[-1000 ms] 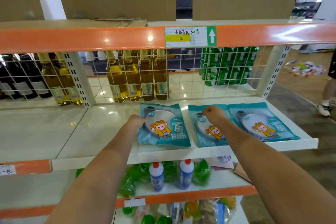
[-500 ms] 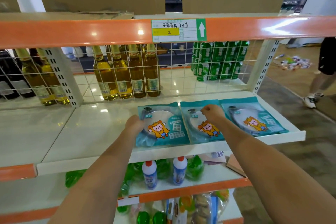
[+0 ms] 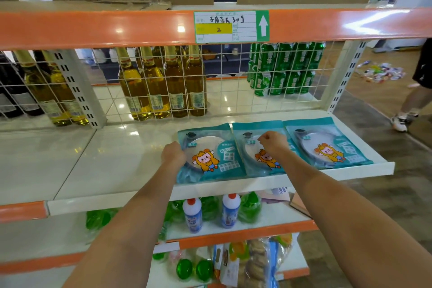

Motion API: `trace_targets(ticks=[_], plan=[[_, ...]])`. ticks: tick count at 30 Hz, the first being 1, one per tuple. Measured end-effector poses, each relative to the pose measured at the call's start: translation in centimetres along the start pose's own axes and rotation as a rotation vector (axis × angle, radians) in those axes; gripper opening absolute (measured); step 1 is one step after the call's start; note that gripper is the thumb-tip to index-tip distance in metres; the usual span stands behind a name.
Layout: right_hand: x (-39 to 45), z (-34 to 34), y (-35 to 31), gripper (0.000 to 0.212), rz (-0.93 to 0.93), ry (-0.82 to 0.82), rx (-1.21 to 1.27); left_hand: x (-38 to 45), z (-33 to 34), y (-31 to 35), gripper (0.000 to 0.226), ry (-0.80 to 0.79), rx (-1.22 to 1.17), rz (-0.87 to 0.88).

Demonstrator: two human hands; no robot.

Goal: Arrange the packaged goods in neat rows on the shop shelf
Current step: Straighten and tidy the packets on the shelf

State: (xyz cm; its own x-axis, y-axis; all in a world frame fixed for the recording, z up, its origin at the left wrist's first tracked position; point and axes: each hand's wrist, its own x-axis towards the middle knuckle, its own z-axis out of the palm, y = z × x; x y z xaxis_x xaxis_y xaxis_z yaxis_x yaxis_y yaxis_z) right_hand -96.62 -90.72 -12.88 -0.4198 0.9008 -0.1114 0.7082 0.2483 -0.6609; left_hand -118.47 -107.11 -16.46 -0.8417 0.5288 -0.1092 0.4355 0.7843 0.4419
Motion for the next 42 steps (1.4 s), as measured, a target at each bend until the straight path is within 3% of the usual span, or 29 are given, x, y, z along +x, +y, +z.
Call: trace_targets(ticks=[11, 17, 21, 28, 35, 42], plan=[[-0.3, 0.8, 0.2, 0.028, 0.009, 0.008, -0.039, -0.2, -0.1, -0.4, 0.024, -0.006, 0.034, 0.027], [-0.8, 1.5, -0.7, 0.025, 0.016, -0.004, 0.003, -1.0, -1.2, -1.4, 0.041, 0.019, 0.052, 0.014], [-0.9, 2.1, -2.2, 0.03, -0.088, -0.02, -0.175, -2.1, -2.5, -2.0, 0.042, 0.052, 0.126, 0.042], [-1.2, 5.2, -7.1, 0.03, -0.345, -0.058, -0.399, -3.7, -5.1, -3.3, 0.044, 0.073, 0.455, 0.133], [-3.8, 10.7, -11.9, 0.035, -0.612, -0.145, -0.499, -5.8, -7.4, -7.3, 0.046, 0.048, 0.471, 0.031], [-8.4, 15.4, -18.4, 0.036, -0.812, -0.206, -0.484, -7.3, -11.1, -12.6, 0.047, 0.119, 0.418, -0.091]])
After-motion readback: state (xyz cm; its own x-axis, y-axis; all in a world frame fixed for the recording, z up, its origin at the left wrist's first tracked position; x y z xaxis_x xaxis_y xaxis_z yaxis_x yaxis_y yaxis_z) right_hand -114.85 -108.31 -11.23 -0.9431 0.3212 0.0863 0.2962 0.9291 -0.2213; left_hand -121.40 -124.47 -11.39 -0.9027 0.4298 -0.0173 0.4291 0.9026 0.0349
